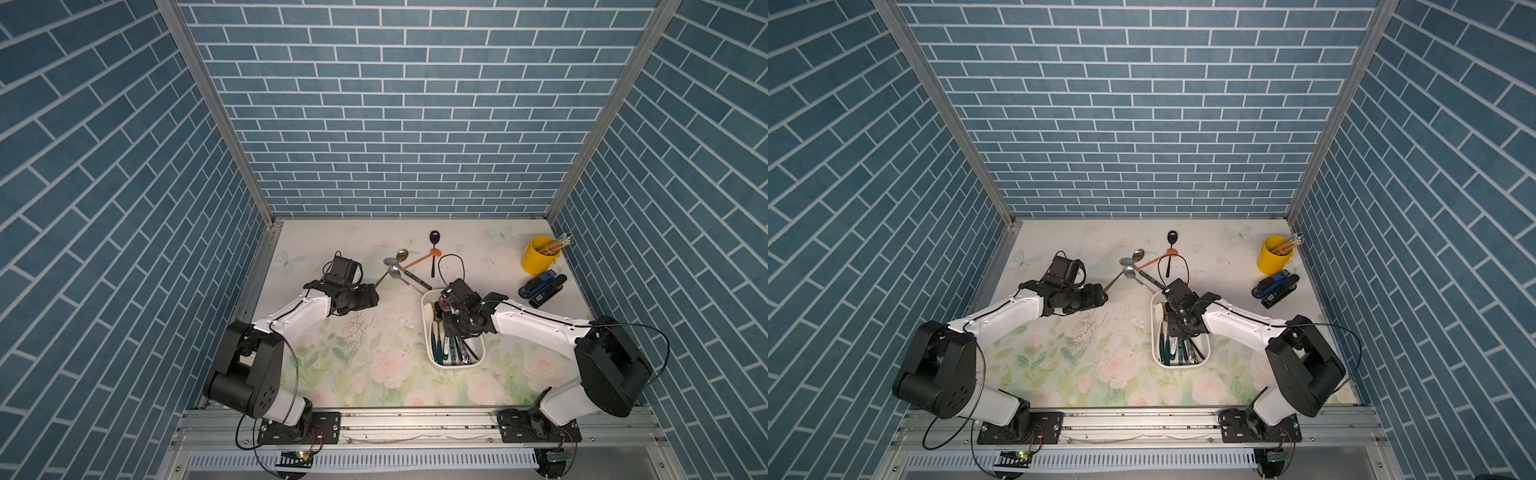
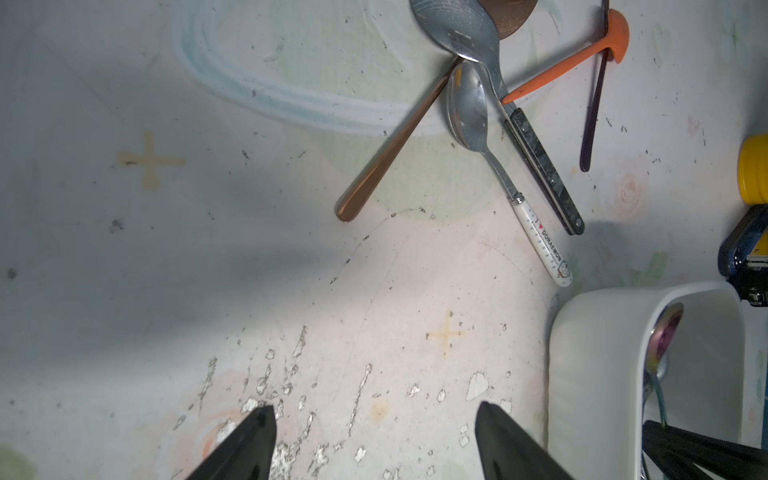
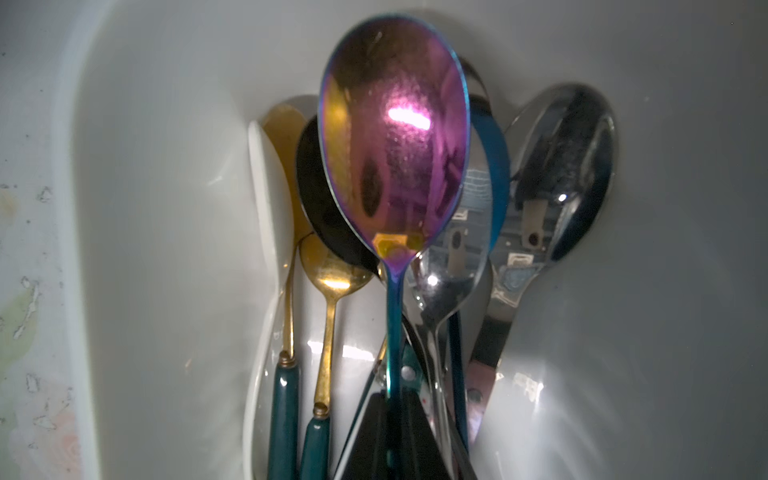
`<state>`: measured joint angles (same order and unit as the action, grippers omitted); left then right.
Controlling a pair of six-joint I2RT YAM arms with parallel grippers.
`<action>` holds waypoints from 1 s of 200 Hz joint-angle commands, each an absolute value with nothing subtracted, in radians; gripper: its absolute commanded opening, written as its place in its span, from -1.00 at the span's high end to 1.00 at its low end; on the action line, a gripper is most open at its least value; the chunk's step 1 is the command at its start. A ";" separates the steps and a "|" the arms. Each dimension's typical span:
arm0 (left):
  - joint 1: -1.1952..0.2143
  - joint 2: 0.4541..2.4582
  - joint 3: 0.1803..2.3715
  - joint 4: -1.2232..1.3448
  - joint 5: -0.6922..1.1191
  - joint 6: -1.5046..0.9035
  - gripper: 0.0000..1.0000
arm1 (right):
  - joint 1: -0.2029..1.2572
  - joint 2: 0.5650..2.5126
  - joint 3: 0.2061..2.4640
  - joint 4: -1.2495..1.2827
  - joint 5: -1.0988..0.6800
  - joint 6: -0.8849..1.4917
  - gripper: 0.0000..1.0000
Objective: Put the spoon into the storage box
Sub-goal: Place the spoon in the storage box.
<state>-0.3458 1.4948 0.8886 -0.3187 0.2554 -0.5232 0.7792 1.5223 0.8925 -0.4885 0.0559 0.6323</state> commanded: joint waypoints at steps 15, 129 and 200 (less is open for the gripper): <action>-0.313 1.471 0.882 -0.321 0.250 -0.518 -0.63 | 0.787 1.510 0.916 -0.552 0.118 0.650 0.45; -0.247 1.485 0.910 -0.353 0.256 -0.485 -0.63 | 0.783 1.787 1.506 -0.653 0.108 0.151 0.18; -0.232 1.499 0.932 -0.391 0.235 -0.452 -0.62 | 0.712 2.187 1.891 -0.723 -0.044 -0.023 0.17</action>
<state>-0.2455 1.4876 0.9073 -0.3538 0.2520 -0.4793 0.7403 2.1345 1.8160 -0.6437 0.0040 0.0608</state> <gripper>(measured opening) 0.809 0.415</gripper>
